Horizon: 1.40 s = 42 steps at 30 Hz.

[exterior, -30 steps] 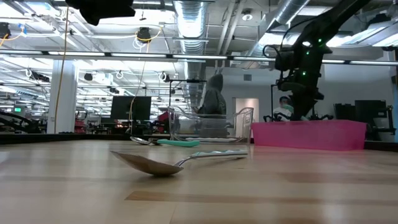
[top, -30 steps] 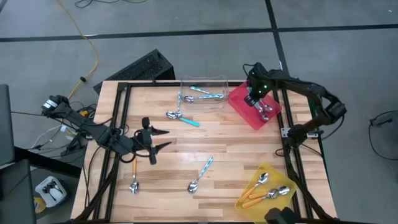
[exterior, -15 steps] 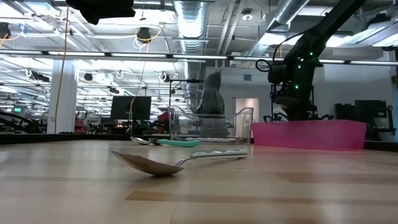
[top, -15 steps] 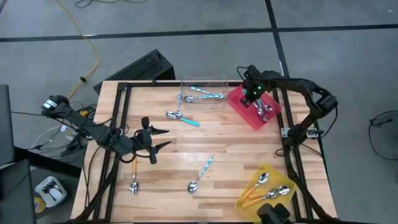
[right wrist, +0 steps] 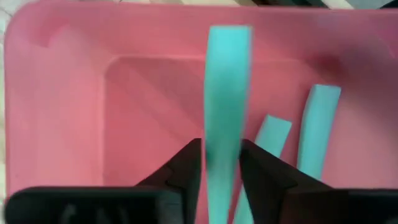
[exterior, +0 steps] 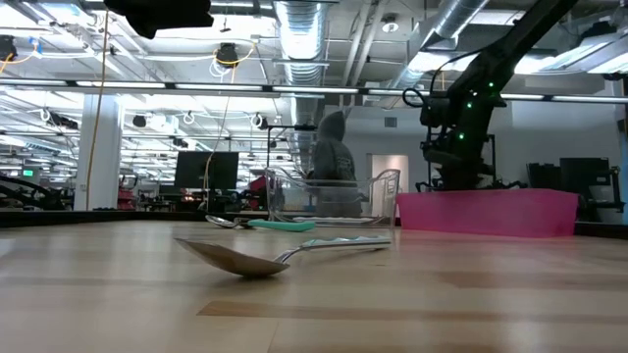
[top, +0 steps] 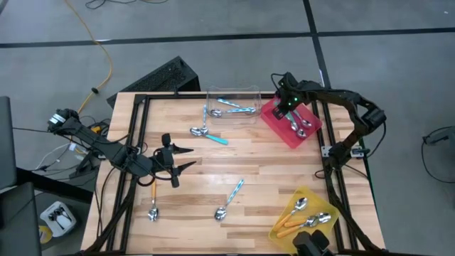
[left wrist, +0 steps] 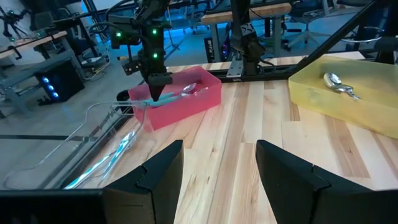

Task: Sort silverware by color (type)
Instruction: Put the blue spoon into the red bin, then put the white-blue spoon into the transparent bin

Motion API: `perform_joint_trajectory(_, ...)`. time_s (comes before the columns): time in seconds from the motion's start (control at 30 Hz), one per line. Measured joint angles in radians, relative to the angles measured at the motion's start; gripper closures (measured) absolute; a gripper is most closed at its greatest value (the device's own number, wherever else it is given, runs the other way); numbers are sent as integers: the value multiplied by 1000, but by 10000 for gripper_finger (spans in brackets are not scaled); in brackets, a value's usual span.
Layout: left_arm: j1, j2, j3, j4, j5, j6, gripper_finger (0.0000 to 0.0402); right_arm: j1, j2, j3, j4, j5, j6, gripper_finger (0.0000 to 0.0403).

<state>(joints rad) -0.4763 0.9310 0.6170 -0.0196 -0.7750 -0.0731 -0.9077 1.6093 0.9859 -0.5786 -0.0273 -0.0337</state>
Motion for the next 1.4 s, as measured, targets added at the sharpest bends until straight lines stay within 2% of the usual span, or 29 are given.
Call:
perform_joint_trajectory(0.13,0,0,0,-8,0,0,212,0,0,0,2,0,2,246)
perform_joint_trajectory(0.6,0,0,0,-31,0,-29,212,2,0,4,-2,-1,0,274)
perform_joint_trajectory(0.83,1,0,0,-64,0,-62,212,17,-2,80,-91,-4,0,274)
perform_joint_trajectory(0.93,11,0,0,-125,0,-109,212,37,-7,122,-119,-9,0,274)
perform_joint_trajectory(1.17,68,26,0,-266,0,-232,212,124,-118,213,-172,-81,4,274)
perform_joint_trajectory(1.33,102,84,0,-220,8,-153,212,224,-257,236,-184,-81,43,274)
perform_joint_trajectory(1.4,124,109,0,-173,44,-111,212,273,-317,237,-199,-81,54,274)
